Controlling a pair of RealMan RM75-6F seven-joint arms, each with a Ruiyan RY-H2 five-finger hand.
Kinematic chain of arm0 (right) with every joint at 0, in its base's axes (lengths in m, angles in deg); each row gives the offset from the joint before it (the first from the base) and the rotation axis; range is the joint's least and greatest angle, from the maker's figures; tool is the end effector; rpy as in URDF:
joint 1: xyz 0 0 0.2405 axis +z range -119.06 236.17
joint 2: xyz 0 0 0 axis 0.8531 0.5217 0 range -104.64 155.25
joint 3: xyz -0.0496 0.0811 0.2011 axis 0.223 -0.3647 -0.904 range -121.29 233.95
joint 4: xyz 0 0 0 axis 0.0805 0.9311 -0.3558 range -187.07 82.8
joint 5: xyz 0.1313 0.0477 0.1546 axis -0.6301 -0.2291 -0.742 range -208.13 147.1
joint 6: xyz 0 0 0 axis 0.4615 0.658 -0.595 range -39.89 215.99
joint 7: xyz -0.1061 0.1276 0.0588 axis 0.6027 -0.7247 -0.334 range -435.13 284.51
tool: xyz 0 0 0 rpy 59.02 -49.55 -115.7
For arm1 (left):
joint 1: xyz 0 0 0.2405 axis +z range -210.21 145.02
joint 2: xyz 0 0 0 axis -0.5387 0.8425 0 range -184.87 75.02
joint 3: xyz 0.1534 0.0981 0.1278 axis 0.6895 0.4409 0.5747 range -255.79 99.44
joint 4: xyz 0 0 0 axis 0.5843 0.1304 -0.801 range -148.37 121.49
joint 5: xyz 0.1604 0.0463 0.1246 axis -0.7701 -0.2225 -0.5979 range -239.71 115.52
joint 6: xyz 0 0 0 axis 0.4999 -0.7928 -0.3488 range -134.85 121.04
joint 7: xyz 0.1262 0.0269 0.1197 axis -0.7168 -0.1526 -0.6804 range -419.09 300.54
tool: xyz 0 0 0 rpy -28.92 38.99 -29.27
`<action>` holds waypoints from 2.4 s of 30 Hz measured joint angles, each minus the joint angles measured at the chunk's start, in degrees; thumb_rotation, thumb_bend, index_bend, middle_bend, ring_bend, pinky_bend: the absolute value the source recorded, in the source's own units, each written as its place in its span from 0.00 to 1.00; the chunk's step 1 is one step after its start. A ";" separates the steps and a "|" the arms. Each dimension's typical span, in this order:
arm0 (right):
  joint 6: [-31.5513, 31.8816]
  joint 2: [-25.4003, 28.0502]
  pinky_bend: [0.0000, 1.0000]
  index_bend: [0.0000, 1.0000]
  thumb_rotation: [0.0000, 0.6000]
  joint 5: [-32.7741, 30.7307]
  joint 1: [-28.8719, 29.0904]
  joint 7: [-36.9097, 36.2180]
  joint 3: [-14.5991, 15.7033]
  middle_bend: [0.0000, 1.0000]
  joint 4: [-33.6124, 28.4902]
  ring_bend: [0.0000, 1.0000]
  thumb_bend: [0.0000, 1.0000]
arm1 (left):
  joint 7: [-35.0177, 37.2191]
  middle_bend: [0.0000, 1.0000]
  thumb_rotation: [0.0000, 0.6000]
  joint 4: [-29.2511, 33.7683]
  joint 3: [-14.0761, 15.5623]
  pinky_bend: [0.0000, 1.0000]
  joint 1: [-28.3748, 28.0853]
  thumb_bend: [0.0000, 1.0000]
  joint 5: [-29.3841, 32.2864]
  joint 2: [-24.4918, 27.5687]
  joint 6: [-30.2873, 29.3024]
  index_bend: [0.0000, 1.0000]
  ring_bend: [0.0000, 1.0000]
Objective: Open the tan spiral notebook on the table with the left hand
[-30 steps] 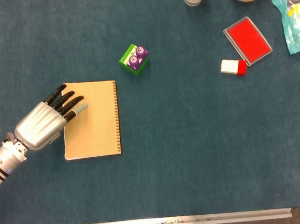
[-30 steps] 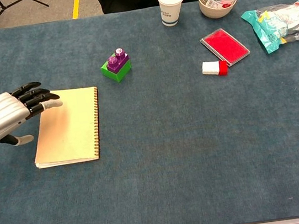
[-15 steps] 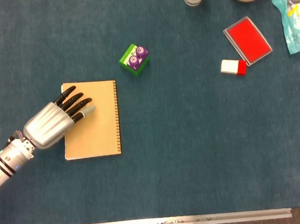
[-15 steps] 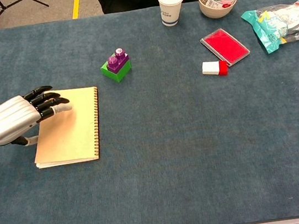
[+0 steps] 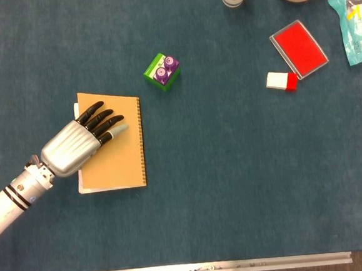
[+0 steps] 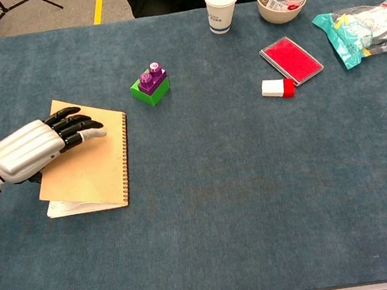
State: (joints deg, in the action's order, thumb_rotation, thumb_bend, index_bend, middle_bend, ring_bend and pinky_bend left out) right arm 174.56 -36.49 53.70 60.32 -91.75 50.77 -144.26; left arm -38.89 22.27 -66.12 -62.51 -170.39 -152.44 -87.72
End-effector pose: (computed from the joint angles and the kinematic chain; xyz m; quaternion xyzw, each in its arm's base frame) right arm -0.2936 -0.2045 0.1725 0.5082 -0.4522 0.4644 0.5671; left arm -0.2431 0.2822 -0.0204 -0.8487 -0.2015 -0.3821 0.3051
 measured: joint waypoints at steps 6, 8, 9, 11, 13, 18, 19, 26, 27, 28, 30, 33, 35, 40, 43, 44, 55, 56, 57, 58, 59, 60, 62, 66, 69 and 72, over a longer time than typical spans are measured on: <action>-0.01 -0.11 0.42 0.50 1.00 0.04 0.00 -0.28 -0.01 0.40 0.19 0.32 0.62 | 0.87 0.11 1.00 3.03 -0.26 0.02 -0.46 0.16 0.55 0.54 -0.69 0.11 0.09; 0.06 -0.12 0.42 0.50 1.00 0.06 -0.03 -0.45 -0.01 0.40 0.29 0.32 0.61 | 0.87 0.12 1.00 4.41 -0.37 0.02 -0.71 0.16 0.71 0.85 -0.71 0.11 0.09; 0.12 -0.12 0.42 0.50 1.00 0.08 -0.06 -0.52 -0.01 0.40 0.35 0.32 0.61 | 0.81 0.12 1.00 5.09 -0.44 0.02 -0.83 0.16 0.77 1.00 -0.73 0.12 0.09; 0.23 -0.09 0.42 0.50 1.00 0.10 -0.12 -0.76 -0.03 0.40 0.47 0.32 0.62 | 0.58 0.12 1.00 6.82 -0.65 0.02 -1.12 0.16 0.95 1.45 -0.73 0.12 0.09; 0.32 -0.08 0.42 0.50 1.00 0.10 -0.19 -1.04 -0.04 0.40 0.64 0.32 0.62 | 0.13 0.12 1.00 8.85 -0.94 0.02 -1.45 0.16 1.14 2.02 -0.72 0.12 0.09; 0.27 -0.22 0.42 0.50 1.00 0.16 -0.22 -1.73 0.01 0.40 1.18 0.32 0.62 | -1.84 0.13 1.00 14.77 -2.03 0.02 -2.36 0.16 1.79 3.81 -0.50 0.12 0.09; 0.25 -0.30 0.42 0.50 1.00 0.17 -0.22 -1.94 0.01 0.40 1.38 0.32 0.62 | -2.52 0.13 1.00 16.57 -2.39 0.02 -2.61 0.16 2.03 4.36 -0.33 0.12 0.09; 0.14 -0.75 0.42 0.50 1.00 0.09 -0.26 -3.14 0.03 0.40 2.58 0.32 0.62 | -6.74 0.13 1.00 28.87 -4.65 0.02 -3.83 0.16 4.24 7.95 1.76 0.12 0.09; 0.12 -0.80 0.42 0.50 1.00 0.07 -0.27 -3.30 0.04 0.40 2.71 0.32 0.61 | -7.42 0.14 1.00 30.58 -4.97 0.02 -3.95 0.16 4.64 8.41 2.16 0.12 0.09; 0.11 -0.87 0.42 0.50 1.00 0.06 -0.30 -3.55 0.06 0.40 2.92 0.32 0.61 | -8.41 0.14 1.00 32.81 -5.40 0.02 -4.08 0.16 5.26 8.97 2.77 0.12 0.09; 0.11 -0.99 0.42 0.50 1.00 0.03 -0.35 -3.90 0.07 0.40 3.25 0.32 0.61 | -9.79 0.14 1.00 36.00 -6.04 0.02 -4.23 0.16 6.30 9.72 3.77 0.12 0.09; 0.17 -1.14 0.42 0.50 1.00 -0.01 -0.45 -4.53 0.09 0.40 3.77 0.32 0.62 | -11.66 0.14 1.00 40.90 -6.88 0.03 -4.31 0.16 8.30 10.62 5.70 0.12 0.09; 0.16 -1.23 0.42 0.50 1.00 -0.01 -0.52 -4.93 0.13 0.40 4.13 0.32 0.62 | -13.19 0.14 1.00 43.96 -7.38 0.03 -4.31 0.16 9.73 10.99 7.21 0.11 0.09; 0.31 -1.34 0.42 0.50 1.00 0.01 -0.67 -5.63 0.13 0.40 4.68 0.32 0.62 | -17.33 0.14 1.00 48.07 -8.23 0.04 -4.23 0.16 12.24 10.60 10.41 0.11 0.09; 0.40 -1.41 0.42 0.50 1.00 0.01 -0.75 -5.88 0.11 0.40 4.86 0.32 0.62 | -18.61 0.14 1.00 49.37 -8.43 0.04 -4.21 0.16 13.56 9.71 12.40 0.10 0.09; 0.38 -1.41 0.42 0.50 1.00 0.02 -0.76 -5.91 0.12 0.40 4.90 0.32 0.62 | -18.70 0.14 1.00 49.60 -8.43 0.04 -4.21 0.16 13.77 9.54 12.74 0.10 0.09; -0.09 -1.69 0.42 0.50 1.00 -0.22 -0.68 -6.46 0.07 0.40 5.56 0.32 0.62 | -19.11 0.14 1.00 52.81 -7.02 0.06 -4.35 0.16 13.83 8.76 16.24 0.09 0.09; -0.14 -1.73 0.42 0.50 1.00 -0.23 -0.66 -6.52 0.06 0.40 5.65 0.32 0.62 | -18.69 0.14 1.00 52.95 -6.98 0.06 -4.47 0.16 13.57 8.76 16.32 0.09 0.09; -0.22 -1.77 0.42 0.50 1.00 -0.24 -0.63 -6.56 0.06 0.40 5.71 0.32 0.62 | -18.34 0.14 1.00 53.07 -7.00 0.06 -4.62 0.16 13.24 8.72 16.38 0.09 0.09; -0.34 -1.87 0.42 0.50 1.00 -0.25 -0.57 -6.63 0.06 0.40 5.83 0.32 0.62 | -18.07 0.14 1.00 53.25 -7.14 0.06 -4.88 0.16 12.85 8.63 16.48 0.09 0.09; -0.39 -1.93 0.42 0.50 1.00 -0.26 -0.53 -6.71 0.05 0.40 5.94 0.32 0.62 | -17.99 0.14 1.00 53.42 -7.30 0.06 -5.02 0.16 12.75 8.55 16.56 0.09 0.09; -0.43 -1.97 0.42 0.50 1.00 -0.25 -0.51 -6.80 0.05 0.40 6.03 0.32 0.62 | -17.92 0.14 1.00 53.63 -7.39 0.06 -5.12 0.16 12.74 8.50 16.70 0.09 0.09; -0.41 -2.03 0.42 0.50 1.00 -0.30 -0.53 -6.95 0.03 0.40 6.21 0.32 0.62 | -17.74 0.14 1.00 54.18 -7.42 0.06 -5.31 0.16 12.79 8.48 17.23 0.09 0.09; -0.24 -2.07 0.42 0.50 1.00 -0.47 -0.73 -7.25 -0.02 0.40 6.47 0.32 0.62 | -17.48 0.14 1.00 55.83 -7.07 0.06 -5.62 0.16 12.86 8.77 18.38 0.08 0.09; -0.21 -2.10 0.42 0.50 1.00 -0.42 -0.79 -7.48 0.02 0.40 6.63 0.32 0.62 | -17.38 0.14 1.00 57.41 -6.89 0.06 -5.74 0.16 12.97 8.99 18.96 0.07 0.09; -0.14 -2.17 0.42 0.50 1.00 -0.30 -0.81 -7.72 0.02 0.40 6.74 0.32 0.61 | -17.59 0.14 1.00 58.59 -6.87 0.07 -5.76 0.16 13.33 8.96 19.52 0.07 0.09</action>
State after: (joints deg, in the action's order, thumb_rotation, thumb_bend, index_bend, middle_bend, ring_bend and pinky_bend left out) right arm 174.43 -38.66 53.40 59.52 -99.47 50.79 -137.52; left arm -56.48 80.86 -72.99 -68.27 -157.06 -143.48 -68.20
